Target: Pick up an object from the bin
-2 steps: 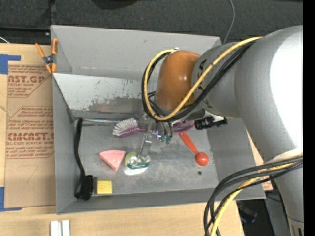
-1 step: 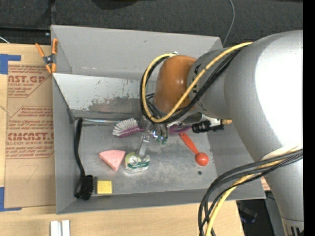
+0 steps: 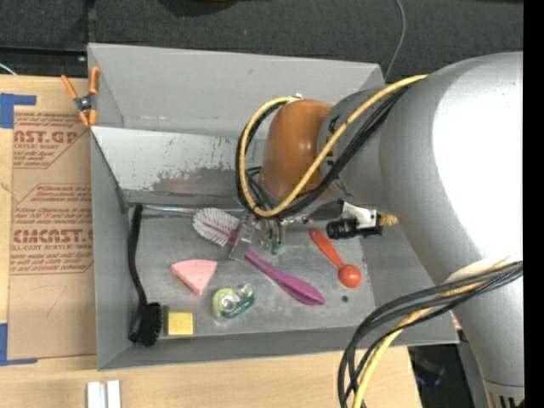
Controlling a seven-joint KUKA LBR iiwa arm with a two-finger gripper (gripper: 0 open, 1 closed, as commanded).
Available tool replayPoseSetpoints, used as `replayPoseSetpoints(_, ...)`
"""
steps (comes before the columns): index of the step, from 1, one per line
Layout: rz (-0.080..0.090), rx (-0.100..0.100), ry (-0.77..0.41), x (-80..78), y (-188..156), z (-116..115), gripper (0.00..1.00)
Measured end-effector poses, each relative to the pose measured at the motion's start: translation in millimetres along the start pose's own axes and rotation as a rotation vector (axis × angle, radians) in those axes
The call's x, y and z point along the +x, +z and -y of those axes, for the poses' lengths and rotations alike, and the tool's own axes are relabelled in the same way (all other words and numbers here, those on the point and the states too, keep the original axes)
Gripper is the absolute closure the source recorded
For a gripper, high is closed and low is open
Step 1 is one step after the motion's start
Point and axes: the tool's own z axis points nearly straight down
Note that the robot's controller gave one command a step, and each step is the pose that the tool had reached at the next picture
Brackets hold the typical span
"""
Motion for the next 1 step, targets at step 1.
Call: replayPoseSetpoints(1,0.0,0.0,0.0,0.0,0.0,0.0,1.0)
